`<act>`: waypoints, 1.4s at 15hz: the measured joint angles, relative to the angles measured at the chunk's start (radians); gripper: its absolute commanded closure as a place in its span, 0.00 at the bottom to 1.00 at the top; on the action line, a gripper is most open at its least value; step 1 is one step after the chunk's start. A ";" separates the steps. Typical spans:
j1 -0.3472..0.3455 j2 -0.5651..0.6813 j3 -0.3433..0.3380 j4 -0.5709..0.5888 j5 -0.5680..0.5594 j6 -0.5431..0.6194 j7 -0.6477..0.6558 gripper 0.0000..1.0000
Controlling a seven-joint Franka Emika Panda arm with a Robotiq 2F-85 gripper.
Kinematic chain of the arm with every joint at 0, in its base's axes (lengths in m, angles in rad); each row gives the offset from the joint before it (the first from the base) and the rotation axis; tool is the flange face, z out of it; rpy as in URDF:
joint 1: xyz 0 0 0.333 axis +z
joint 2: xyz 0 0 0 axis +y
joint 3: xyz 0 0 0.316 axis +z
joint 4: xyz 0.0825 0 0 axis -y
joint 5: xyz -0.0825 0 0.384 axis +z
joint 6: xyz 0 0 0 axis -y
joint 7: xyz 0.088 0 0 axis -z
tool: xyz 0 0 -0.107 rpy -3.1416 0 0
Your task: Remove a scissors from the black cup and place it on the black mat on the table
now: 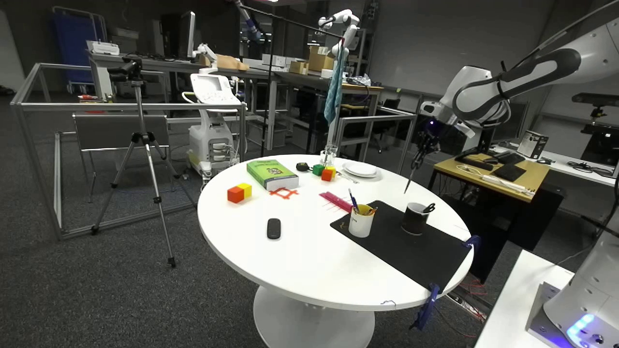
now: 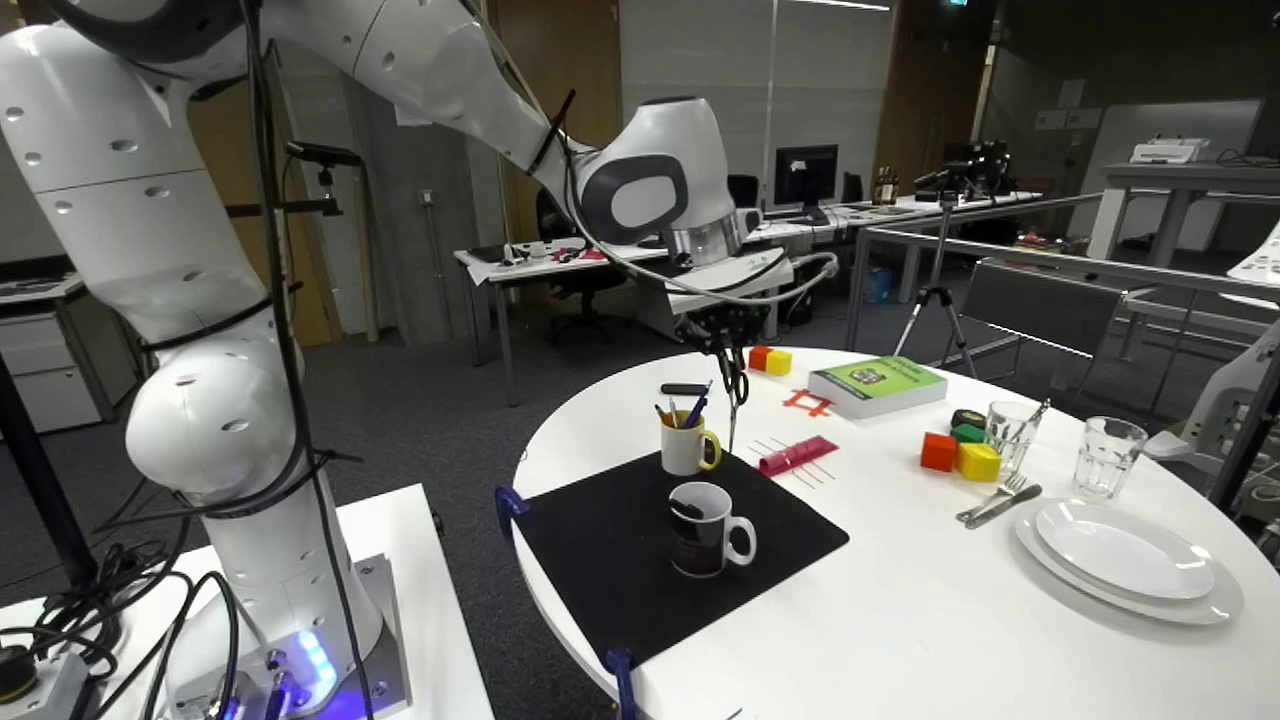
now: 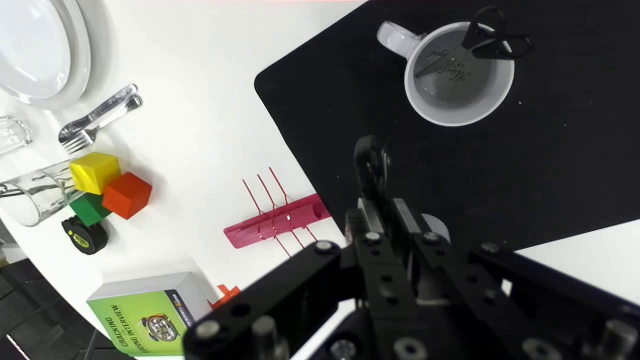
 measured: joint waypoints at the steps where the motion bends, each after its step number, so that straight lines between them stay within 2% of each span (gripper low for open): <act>1: 0.004 -0.004 0.000 0.000 0.004 -0.005 0.001 0.98; 6: 0.025 -0.009 0.000 0.000 0.054 -0.034 0.003 0.98; 21: 0.058 0.032 0.012 0.051 0.080 -0.342 0.003 0.98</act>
